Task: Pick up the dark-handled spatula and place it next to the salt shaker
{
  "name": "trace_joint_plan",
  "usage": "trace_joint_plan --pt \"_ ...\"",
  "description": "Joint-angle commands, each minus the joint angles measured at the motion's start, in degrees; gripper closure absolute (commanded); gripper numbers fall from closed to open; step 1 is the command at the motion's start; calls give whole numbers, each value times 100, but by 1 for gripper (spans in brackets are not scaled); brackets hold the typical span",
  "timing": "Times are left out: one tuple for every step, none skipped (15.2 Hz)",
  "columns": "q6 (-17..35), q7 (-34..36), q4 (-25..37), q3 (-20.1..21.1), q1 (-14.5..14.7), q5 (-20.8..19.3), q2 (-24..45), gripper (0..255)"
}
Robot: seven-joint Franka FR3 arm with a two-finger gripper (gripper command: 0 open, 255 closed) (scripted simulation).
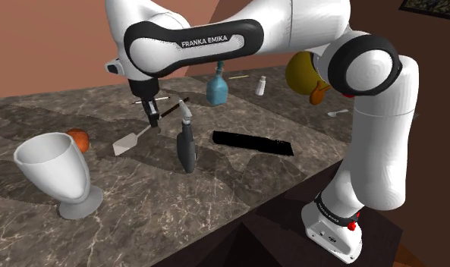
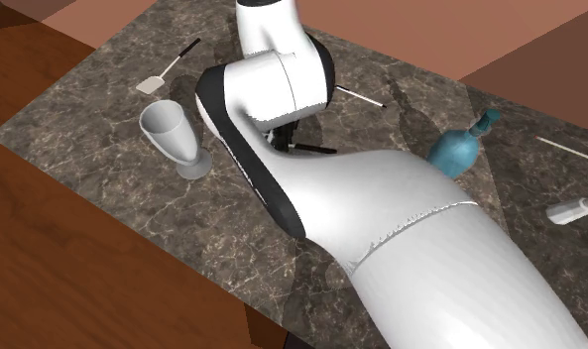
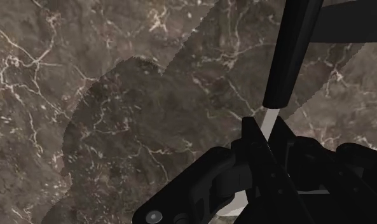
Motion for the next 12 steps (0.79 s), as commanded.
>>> trace_joint_plan --pt "-165 -6 173 5 19 2 9 255" --pt "-240 -11 246 7 24 4 7 255" --pt "-316 -17 321 8 30 7 5 255" --pt "-393 -23 399 10 36 8 6 255" --pt "-471 -28 480 11 42 9 8 255" --pt "-550 -34 563 13 50 10 12 255" --pt "-630 -39 649 14 57 9 17 255" --pt "-711 -44 738 15 66 9 25 255" --pt "-793 -49 830 16 75 7 34 255" --pt "-877 -54 926 17 84 5 46 255" --pt "-961 -59 1024 17 95 3 60 255" --pt "-967 -60 1030 17 95 3 59 255"
